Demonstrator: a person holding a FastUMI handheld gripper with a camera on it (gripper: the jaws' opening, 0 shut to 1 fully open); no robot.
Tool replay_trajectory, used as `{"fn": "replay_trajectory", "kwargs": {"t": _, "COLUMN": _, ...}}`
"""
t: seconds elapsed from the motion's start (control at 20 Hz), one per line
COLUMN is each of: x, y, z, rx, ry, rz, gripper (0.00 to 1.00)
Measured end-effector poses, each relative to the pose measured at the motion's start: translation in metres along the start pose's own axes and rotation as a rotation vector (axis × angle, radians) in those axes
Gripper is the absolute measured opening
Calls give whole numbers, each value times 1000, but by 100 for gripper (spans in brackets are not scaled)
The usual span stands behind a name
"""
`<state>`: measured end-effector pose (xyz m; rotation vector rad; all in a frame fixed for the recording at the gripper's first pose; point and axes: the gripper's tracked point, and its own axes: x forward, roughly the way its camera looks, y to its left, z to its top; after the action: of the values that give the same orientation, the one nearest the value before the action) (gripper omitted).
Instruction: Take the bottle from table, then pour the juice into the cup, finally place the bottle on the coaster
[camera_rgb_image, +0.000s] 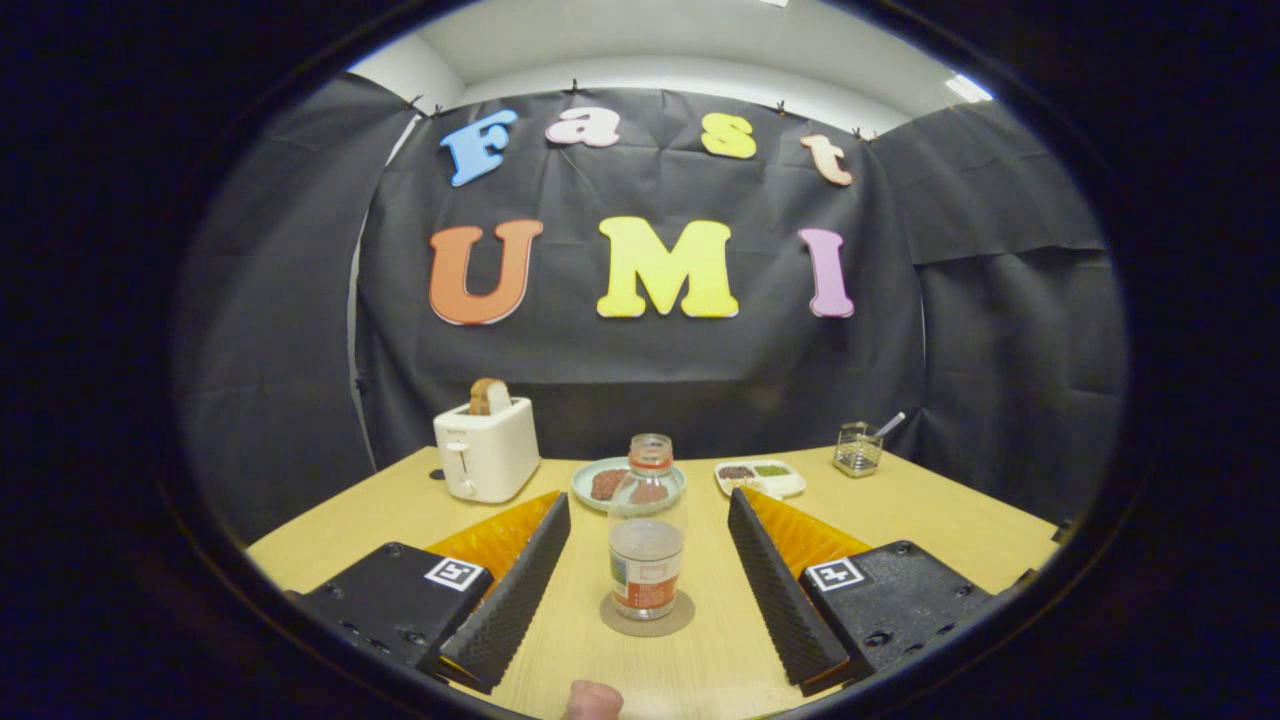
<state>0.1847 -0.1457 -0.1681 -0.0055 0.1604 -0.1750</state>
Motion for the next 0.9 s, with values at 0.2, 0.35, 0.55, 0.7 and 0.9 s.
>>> {"fn": "replay_trajectory", "kwargs": {"t": 0.2, "x": -63, "y": 3, "z": 64, "rx": 13, "ry": -65, "rz": 33, "gripper": 100}}
{"fn": "replay_trajectory", "kwargs": {"t": 0.35, "x": -106, "y": -1, "z": 99, "rx": 36, "ry": -94, "rz": 31, "gripper": 100}}
{"fn": "replay_trajectory", "kwargs": {"t": 0.55, "x": -157, "y": 4, "z": 126, "rx": 39, "ry": -109, "rz": 57, "gripper": 100}}
{"fn": "replay_trajectory", "kwargs": {"t": 0.7, "x": -185, "y": 9, "z": 134, "rx": 64, "ry": -103, "rz": 88, "gripper": 100}}
{"fn": "replay_trajectory", "kwargs": {"t": 0.9, "x": -214, "y": -3, "z": 135, "rx": 58, "ry": -112, "rz": 40, "gripper": 100}}
